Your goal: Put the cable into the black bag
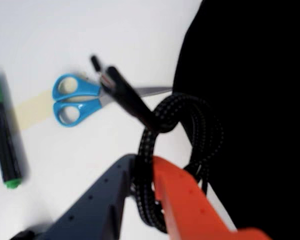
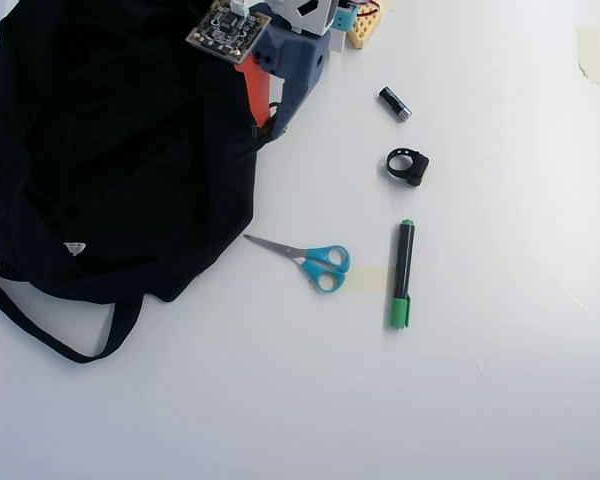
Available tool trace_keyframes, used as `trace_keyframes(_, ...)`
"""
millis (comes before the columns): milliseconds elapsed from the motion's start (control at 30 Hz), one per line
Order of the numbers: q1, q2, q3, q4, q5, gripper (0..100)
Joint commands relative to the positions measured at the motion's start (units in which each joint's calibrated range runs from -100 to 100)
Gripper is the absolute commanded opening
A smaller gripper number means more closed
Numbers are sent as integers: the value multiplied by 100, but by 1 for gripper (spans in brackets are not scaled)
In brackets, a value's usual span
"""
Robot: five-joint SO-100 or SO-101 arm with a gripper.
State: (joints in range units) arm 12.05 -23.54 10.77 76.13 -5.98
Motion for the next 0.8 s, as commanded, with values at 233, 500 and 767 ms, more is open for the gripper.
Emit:
trace_keyframes(233, 1518, -86, -170, -16, 37, 2)
trace_keyframes(500, 2767, -78, -134, -85, 252, 2)
trace_keyframes(767, 4113, 876, -161, -1618, 478, 2)
